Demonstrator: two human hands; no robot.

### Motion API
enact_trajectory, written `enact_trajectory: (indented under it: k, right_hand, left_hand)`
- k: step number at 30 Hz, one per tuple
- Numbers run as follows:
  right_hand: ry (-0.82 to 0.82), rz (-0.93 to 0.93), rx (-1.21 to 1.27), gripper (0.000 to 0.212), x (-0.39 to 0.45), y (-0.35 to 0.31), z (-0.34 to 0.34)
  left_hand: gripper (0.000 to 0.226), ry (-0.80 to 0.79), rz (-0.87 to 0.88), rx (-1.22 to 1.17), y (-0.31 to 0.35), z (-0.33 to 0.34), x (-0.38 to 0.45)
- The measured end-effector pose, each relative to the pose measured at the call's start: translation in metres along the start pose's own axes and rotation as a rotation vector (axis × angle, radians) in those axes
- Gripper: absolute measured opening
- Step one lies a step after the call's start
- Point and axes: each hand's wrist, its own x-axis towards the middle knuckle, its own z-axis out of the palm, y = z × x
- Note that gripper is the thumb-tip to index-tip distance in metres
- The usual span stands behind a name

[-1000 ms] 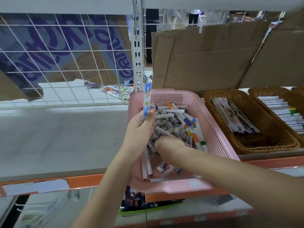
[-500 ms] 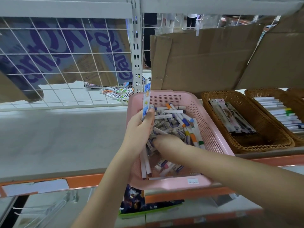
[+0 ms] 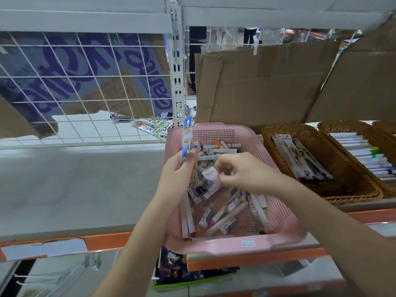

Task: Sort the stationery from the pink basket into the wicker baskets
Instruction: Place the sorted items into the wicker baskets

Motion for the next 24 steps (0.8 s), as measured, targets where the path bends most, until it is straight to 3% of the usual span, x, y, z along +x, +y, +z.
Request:
enact_trajectory:
  k: [8,12,15,20,24]
  right_hand:
    - [0.122,0.022,0.725,0.012,0.0,-0.012,-0.029]
    - [0.142,-0.049,0.827,0.009,0.006,-0.025,-0.034]
    - [0.149,-0.113,0.812,0.007,0.009,-0.036,-0.031]
    - [0.181,-0.171,0.583,0.009,0.01,-0.046,-0.022]
    - [0.277,-0.21,0.408,0.008,0.009,-0.036,-0.025]
  left_hand:
    - [0.045,-0.065,-0.001,-0.068,0.007,0.002,-0.006]
    - [0.021,-0.108,-0.007,-0.017,0.014,0.006,-0.011]
    - [0.009,-0.098,0.027,0.017,0.018,0.008,-0.011]
    - [0.033,-0.103,0.08,0.077,0.017,0.009,-0.009]
    - [0.047,-0.013,0.069,0.168,0.01,0.007,-0.01]
